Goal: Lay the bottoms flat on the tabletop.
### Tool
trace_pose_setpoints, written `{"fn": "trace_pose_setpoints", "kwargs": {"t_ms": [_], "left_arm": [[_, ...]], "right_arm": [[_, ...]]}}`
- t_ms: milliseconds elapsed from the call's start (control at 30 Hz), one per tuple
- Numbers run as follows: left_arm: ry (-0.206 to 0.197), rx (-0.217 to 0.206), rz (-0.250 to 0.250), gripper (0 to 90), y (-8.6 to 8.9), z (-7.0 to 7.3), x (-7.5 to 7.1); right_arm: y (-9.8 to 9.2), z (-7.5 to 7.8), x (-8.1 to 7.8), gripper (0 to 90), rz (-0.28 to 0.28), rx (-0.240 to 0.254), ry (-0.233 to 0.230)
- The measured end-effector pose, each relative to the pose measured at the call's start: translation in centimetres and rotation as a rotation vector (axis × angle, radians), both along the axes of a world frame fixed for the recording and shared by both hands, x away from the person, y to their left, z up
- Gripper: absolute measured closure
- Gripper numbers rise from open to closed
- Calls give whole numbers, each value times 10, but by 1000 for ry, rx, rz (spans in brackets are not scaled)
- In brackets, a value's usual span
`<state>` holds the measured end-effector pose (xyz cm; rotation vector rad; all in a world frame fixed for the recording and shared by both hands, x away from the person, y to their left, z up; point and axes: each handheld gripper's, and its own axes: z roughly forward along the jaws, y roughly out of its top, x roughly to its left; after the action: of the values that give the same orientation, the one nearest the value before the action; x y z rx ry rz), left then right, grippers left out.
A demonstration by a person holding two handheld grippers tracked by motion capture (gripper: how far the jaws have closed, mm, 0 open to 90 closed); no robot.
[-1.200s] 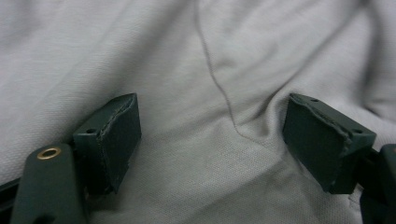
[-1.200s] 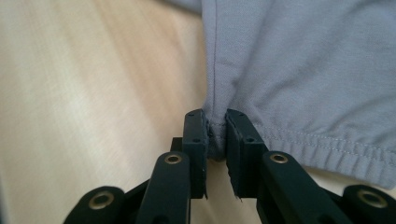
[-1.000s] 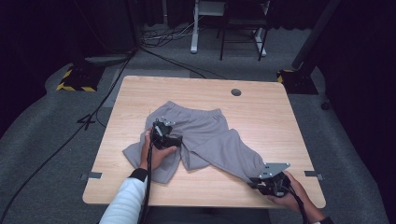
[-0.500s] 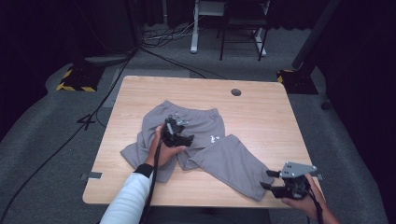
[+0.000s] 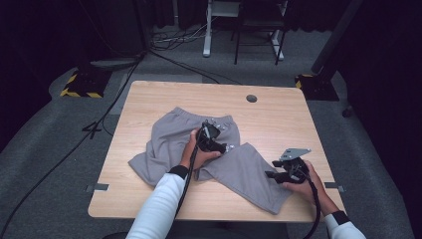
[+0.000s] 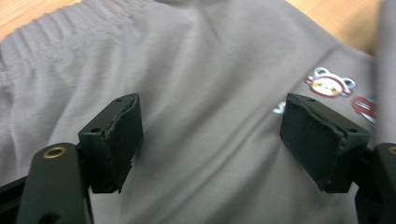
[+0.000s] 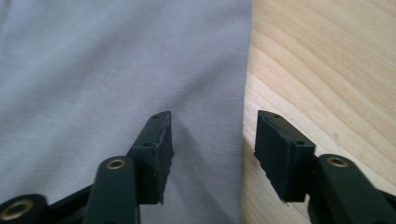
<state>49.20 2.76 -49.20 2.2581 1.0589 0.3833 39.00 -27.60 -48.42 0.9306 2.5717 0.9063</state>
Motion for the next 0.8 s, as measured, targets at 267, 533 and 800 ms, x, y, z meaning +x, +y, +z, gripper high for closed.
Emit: {"fn": "trace_pose_setpoints", "kwargs": {"t_ms": [267, 533, 800], "left_arm": [[1, -27, 204, 188, 38, -3, 23], [-7, 4, 374, 188, 87, -1, 34], [28, -16, 367, 157, 95, -1, 33]], "right_arm": [[-1, 2, -22, 820, 60, -9, 38], [-15, 4, -52, 852, 92, -19, 71], [-44, 4, -82, 874, 71, -4, 95]]}}
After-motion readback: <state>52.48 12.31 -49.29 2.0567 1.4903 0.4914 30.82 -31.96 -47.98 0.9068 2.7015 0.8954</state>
